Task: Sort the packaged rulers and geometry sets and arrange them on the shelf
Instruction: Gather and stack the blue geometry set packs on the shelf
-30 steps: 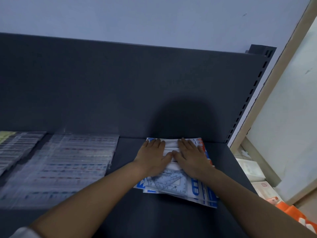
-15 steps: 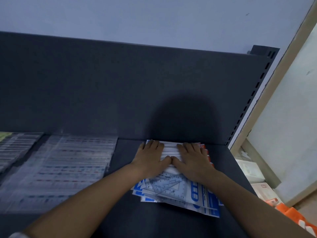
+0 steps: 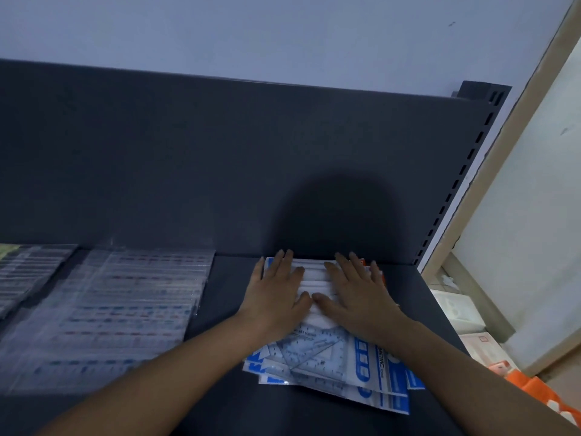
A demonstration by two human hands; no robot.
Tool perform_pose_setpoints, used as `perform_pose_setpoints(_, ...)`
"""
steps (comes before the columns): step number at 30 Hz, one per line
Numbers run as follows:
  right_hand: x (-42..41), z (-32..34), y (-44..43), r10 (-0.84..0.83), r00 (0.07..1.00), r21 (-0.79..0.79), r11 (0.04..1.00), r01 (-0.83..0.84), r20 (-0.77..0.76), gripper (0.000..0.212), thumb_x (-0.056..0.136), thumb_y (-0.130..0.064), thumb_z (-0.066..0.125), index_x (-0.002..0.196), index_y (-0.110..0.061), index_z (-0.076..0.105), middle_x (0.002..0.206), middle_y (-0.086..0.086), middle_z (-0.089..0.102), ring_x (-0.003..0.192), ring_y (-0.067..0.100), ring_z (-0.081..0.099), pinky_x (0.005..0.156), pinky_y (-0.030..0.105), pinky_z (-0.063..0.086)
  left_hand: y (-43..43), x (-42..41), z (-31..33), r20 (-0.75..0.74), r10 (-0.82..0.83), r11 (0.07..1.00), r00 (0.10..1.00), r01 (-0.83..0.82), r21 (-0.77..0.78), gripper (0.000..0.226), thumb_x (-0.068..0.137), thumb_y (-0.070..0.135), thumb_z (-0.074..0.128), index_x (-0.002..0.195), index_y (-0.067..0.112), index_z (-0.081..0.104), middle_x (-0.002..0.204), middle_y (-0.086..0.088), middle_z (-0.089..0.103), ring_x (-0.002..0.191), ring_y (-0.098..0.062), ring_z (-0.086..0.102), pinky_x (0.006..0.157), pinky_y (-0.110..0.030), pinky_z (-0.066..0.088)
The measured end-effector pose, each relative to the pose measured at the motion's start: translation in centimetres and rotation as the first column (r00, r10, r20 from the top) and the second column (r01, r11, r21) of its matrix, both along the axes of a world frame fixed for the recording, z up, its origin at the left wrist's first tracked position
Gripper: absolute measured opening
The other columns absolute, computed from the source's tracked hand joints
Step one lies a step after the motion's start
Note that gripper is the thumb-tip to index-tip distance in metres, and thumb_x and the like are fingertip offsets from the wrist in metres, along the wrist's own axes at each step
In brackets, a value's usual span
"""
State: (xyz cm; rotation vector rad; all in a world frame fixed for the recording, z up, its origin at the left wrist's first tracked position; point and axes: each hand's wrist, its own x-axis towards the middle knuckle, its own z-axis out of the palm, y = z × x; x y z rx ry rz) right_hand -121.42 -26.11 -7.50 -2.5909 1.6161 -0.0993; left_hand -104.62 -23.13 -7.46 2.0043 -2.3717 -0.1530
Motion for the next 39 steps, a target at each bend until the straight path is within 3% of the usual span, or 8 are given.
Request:
perform_pose_setpoints(8,-0.2,0.5,0.9,0.102,0.98,-0.113,0.99,-0.083,0.172,0.086,0.077,-0.062,-0.001,0.138,-0.019,0.042,0.142,-0.002,0.044,0.132,0.012,0.035,0.113,0.028,0.014,1.7,0.3,-0.5,-0.032,-0.005,1.0,0.999,0.004,-0.023,0.058,0.1,0.041,0.014,0.15,0.016,-0.004,0.159,-0.001,-0.008,0.145,-0.011,-0.011,0.118,-0.037,-0.01)
perform_pose_setpoints(12,0.0,2.4,3.5,0.198,0.977,0.045,0.978,-0.202,0.076,0.114,0.06,-0.087,-0.008,0.15,-0.02,0.012,0.157,-0.004,0.012,0.145,0.01,0.004,0.118,0.03,-0.005,2.3,0.4,-0.2,0.011,-0.101,0.993,0.995,0.101,-0.066,0.091,0.071,0.057,-0.016,0.151,0.019,0.005,0.16,-0.001,-0.003,0.145,-0.011,-0.01,0.117,-0.038,-0.013)
perform_pose_setpoints(15,-0.2,2.3,5.4,0.367,0.93,0.186,0.915,-0.358,-0.019,0.112,0.068,-0.086,0.028,0.147,-0.022,-0.019,0.153,-0.011,-0.026,0.138,0.001,-0.028,0.116,0.029,-0.017,2.6,0.5,-0.6,0.044,-0.158,0.985,0.986,0.161,-0.067,0.094,0.066,0.051,-0.021,0.151,0.017,0.002,0.16,-0.003,-0.003,0.146,-0.014,-0.009,0.114,-0.037,-0.015)
perform_pose_setpoints(18,-1.2,1.4,5.3,0.416,0.906,0.157,0.902,-0.401,-0.073,0.118,0.07,-0.083,0.043,0.145,-0.021,-0.024,0.148,-0.012,-0.035,0.134,0.0,-0.035,0.113,0.03,-0.02,2.7,0.5,-1.1,0.024,-0.142,0.987,0.99,0.143,-0.077,0.093,0.067,0.05,-0.022,0.151,0.017,0.001,0.16,-0.001,-0.002,0.146,-0.012,-0.006,0.115,-0.036,-0.012)
perform_pose_setpoints(23,-1.3,0.9,4.6,0.444,0.89,0.095,0.895,-0.436,-0.099,0.111,0.07,-0.084,0.032,0.145,-0.021,-0.018,0.149,-0.011,-0.028,0.138,0.003,-0.028,0.112,0.028,-0.02,2.6,0.5,-1.0,0.023,-0.125,0.983,0.992,0.127,-0.132,0.091,0.07,0.052,-0.019,0.151,0.019,0.008,0.159,0.001,0.008,0.146,-0.012,0.003,0.118,-0.034,-0.008)
perform_pose_setpoints(30,-1.9,-0.1,4.3,0.25,0.967,0.026,0.968,-0.249,-0.039,0.098,0.066,-0.081,-0.016,0.145,-0.023,-0.017,0.152,-0.01,-0.025,0.14,0.006,-0.027,0.113,0.031,-0.019,3.0,0.6,-0.8,0.041,-0.11,0.988,0.993,0.113,-0.105,0.078,0.084,0.055,-0.009,0.151,0.018,0.006,0.159,0.0,0.007,0.146,-0.013,0.002,0.118,-0.035,-0.008)
perform_pose_setpoints(33,-2.0,-0.4,4.6,0.216,0.976,0.046,0.975,-0.215,-0.021,0.099,0.065,-0.083,-0.01,0.147,-0.027,-0.013,0.151,-0.01,-0.025,0.139,0.008,-0.029,0.115,0.036,-0.017,3.1,0.5,-0.6,0.048,-0.104,0.994,0.993,0.105,-0.006,0.067,0.097,0.052,0.016,0.151,0.017,-0.002,0.16,-0.002,-0.004,0.146,-0.015,-0.008,0.118,-0.039,-0.008)
perform_pose_setpoints(39,-2.6,-1.0,4.5,0.16,0.987,0.045,0.986,-0.161,0.03,0.101,0.061,-0.089,-0.012,0.146,-0.035,-0.012,0.153,-0.012,-0.025,0.139,0.008,-0.029,0.116,0.036,-0.015,3.3,0.5,-0.9,0.036,-0.094,0.995,0.995,0.094,-0.016,0.073,0.095,0.059,0.018,0.151,0.017,-0.004,0.159,-0.004,-0.008,0.146,-0.017,-0.01,0.118,-0.038,-0.009)
